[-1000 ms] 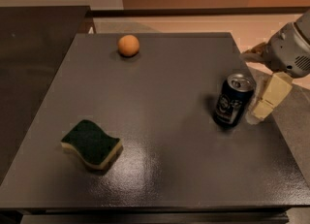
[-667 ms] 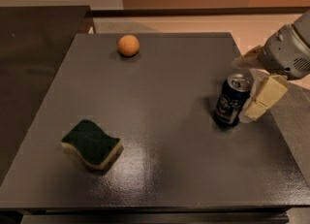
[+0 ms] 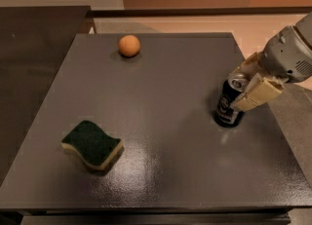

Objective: Pick pepsi can

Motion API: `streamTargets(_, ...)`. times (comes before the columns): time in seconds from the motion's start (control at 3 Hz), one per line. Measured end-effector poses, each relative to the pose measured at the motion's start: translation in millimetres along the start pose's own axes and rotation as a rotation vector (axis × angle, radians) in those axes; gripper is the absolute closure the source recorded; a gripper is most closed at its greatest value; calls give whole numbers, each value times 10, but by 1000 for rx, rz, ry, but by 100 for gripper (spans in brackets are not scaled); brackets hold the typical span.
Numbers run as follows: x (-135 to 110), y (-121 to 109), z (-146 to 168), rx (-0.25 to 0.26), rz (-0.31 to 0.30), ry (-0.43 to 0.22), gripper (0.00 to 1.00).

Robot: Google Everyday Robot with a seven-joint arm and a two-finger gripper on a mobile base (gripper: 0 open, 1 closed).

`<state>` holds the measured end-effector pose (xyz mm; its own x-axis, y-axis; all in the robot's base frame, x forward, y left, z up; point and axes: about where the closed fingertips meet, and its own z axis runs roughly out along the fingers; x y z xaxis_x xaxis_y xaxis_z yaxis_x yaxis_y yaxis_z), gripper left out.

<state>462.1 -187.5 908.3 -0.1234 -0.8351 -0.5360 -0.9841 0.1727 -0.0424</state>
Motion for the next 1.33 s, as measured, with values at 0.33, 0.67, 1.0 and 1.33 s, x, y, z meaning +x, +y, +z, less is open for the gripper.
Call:
streamTargets(0.33,-118,-7,-80,12,-7,-28,87)
streamTargets(0.67,-302,-63,-229,28,-5,-40,100)
streamTargets(1.0,-705,-210,-616,73,-30,-43,100)
streamTargets(1.33,-706,-211,-614,73,-30,-43,100)
